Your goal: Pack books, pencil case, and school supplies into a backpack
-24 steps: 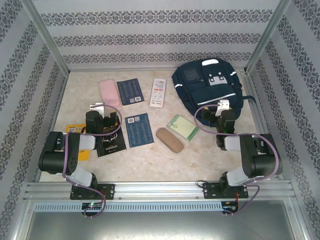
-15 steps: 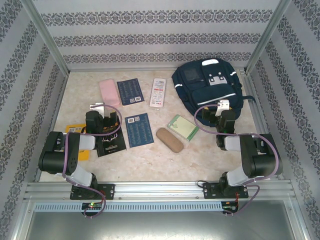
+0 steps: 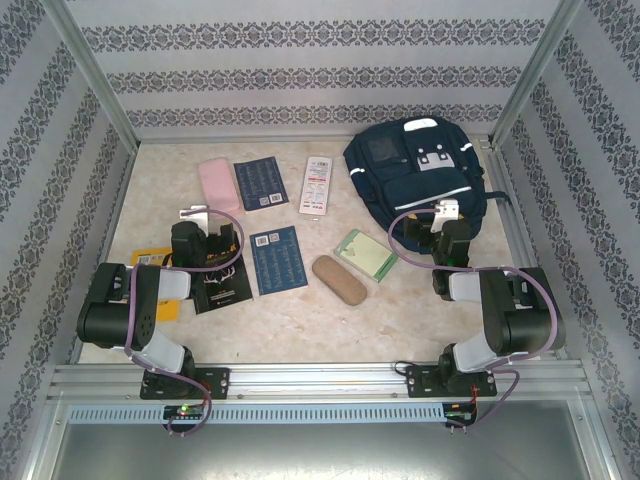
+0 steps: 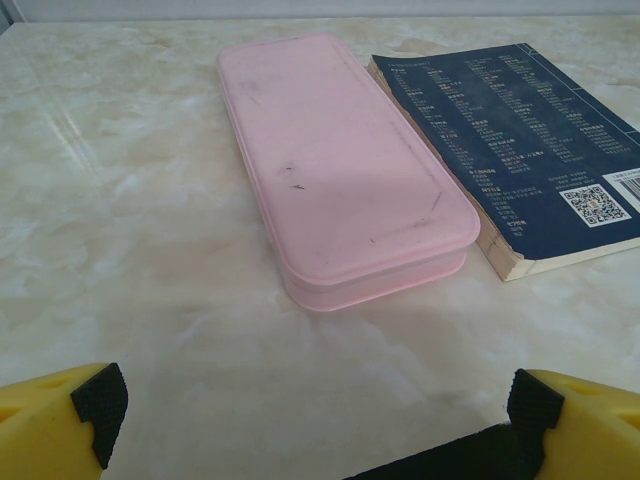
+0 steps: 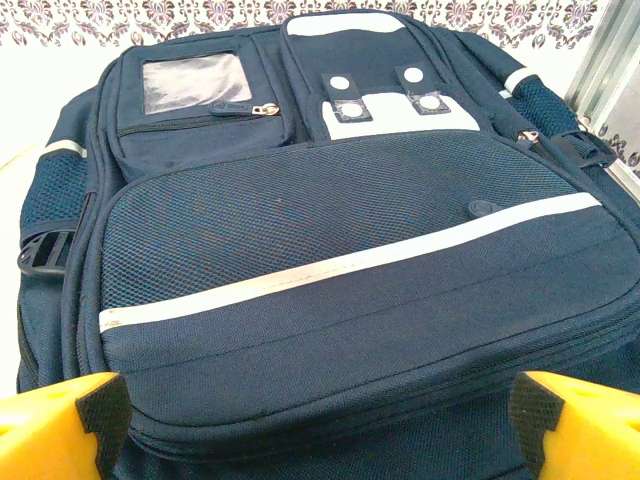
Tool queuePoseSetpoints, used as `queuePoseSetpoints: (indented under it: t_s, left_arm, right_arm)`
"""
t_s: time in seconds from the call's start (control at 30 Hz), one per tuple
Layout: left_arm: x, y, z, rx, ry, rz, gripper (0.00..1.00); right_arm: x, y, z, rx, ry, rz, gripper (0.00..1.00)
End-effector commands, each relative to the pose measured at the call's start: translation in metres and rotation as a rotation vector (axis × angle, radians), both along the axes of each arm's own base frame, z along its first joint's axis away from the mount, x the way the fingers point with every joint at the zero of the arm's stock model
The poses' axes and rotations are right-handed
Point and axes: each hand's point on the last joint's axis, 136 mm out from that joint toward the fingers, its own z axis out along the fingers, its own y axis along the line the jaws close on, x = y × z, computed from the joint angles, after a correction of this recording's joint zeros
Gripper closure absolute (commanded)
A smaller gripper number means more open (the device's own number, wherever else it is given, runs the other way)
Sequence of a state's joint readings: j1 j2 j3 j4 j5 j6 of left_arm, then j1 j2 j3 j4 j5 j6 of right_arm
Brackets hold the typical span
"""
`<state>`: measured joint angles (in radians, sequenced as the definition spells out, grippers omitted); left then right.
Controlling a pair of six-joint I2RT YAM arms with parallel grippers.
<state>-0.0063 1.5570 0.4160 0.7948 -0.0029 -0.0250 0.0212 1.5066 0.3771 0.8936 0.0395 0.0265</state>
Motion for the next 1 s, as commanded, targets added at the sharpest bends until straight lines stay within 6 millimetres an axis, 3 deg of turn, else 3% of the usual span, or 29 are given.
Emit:
queuePoseSetpoints:
  t_s: [0.0,0.2,0.37,0.47,0.53,0.63,0.77,0.97]
  left_arm:
    - [0.003,0.001,0.006,0.013,-0.027,-0.007,0.01]
    - [0.004,0.006,0.012,0.014,-0.032,0.018,0.0]
    - [0.005,0.034,0.062,0.018,0.084,0.205,0.01]
    - [-0.001,0.042,0.101,-0.026,0.113,0.287,0.01]
    - [-0.009,0.046,0.122,-0.112,0.128,0.366,0.01]
    - [-0.017,0.037,0.146,-0.237,0.136,0.362,0.01]
    - [-0.022,0.016,0.168,-0.345,0.131,0.275,0.0]
    - [-0.026,-0.007,0.173,-0.439,0.165,0.191,0.0]
  right_arm:
    - [0.002,-0.005,0.003,0.004,-0.012,-0.019,0.02]
    - [0.002,-0.005,0.003,0.004,-0.011,-0.018,0.02]
    - [-0.002,-0.008,0.021,-0.011,-0.017,-0.054,0.02]
    - [-0.009,-0.013,0.048,0.003,-0.021,-0.094,0.02]
    - [-0.02,-0.033,0.069,0.145,-0.038,-0.246,0.02]
    - [-0.031,-0.039,0.086,0.346,0.014,-0.317,0.02]
    - [-0.036,-0.013,0.093,0.418,0.088,-0.193,0.02]
    - [-0.039,-0.003,0.065,0.388,0.29,-0.197,0.02]
